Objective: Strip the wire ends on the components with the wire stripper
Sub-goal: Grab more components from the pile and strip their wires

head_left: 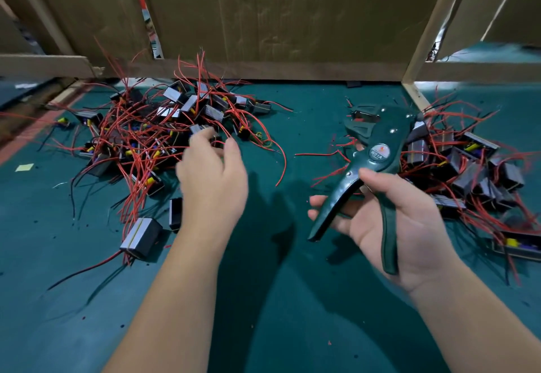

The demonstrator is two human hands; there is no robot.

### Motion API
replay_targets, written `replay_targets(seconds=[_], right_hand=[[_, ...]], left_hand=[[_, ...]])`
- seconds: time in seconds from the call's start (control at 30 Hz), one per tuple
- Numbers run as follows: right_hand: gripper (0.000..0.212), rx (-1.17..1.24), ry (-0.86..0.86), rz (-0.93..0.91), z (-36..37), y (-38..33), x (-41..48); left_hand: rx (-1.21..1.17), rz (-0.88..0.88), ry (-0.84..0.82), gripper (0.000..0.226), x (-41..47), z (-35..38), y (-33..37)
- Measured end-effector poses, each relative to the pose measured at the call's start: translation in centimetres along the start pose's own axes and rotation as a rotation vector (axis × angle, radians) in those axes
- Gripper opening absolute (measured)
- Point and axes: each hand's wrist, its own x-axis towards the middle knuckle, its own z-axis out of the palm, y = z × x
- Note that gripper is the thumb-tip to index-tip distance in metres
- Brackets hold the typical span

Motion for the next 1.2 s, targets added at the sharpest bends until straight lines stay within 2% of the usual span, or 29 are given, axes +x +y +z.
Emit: replay_targets(seconds=[0.03,0.1,0.17,0.27,0.33,0.4,0.57,0.67,0.77,0.93,1.0,1.07,1.2], right_hand=[[0.032,0.018,0.007,0.014,-0.1,-0.1,0.0],[0.043,0.038,0.024,0.034,-0.1,0.0,0.0],[0.041,0.023,0.024,0.039,-0.2,0.1,0.0],[0.052,-0.005,0.000,0.066,-0.1,0.0,-0.2],[0.050,-0.001,-0.018,0.125,0.0,-0.1,-0.3],[0.041,-0.011,-0.026,0.192,0.2,-0.1,-0.4],[0.027,-0.059,-0.060,0.341,0.0,-0.2,-0.4],[0.025,-0.047,-0.100,0.371,0.0,-0.2,-0.4],[0.024,-0.037,-0.112,0.373,-0.1,-0.2,-0.3],[0.027,-0.036,-0.115,0.366,0.0,-0.2,-0.2],[0.027,-0.027,-0.117,0.365,0.0,-0.2,-0.2],[0.027,-0.025,-0.119,0.369,0.1,-0.2,-0.2],[0.028,-0.020,-0.127,0.370,0.2,-0.2,-0.3]], left_hand=[[0.113,-0.028,0.069,0.034,0.5,-0.2,-0.5],[0.294,-0.069,0.163,0.039,0.9,-0.5,-1.4],[0.408,-0.137,0.195,0.048,0.9,-1.0,-1.8],[0.591,-0.280,0.000,0.047,1.0,-1.0,-2.7],[0.687,-0.298,-0.115,0.041,1.1,-0.8,-3.2],[0.692,-0.256,-0.134,0.045,1.2,-0.8,-3.5],[0.462,-0.186,-0.139,0.059,1.5,-1.2,-3.1],[0.598,-0.286,-0.132,0.054,1.4,-1.9,-2.6],[0.657,-0.382,-0.283,0.056,1.0,-2.3,-2.0],[0.764,-0.358,-0.420,0.069,0.3,-2.1,-1.5],[0.696,-0.342,-0.354,0.068,0.5,-2.1,-1.6],[0.510,-0.311,-0.196,0.067,1.0,-2.4,-1.9],[0.049,0.078,0.111,0.063,1.4,-2.6,-1.5]])
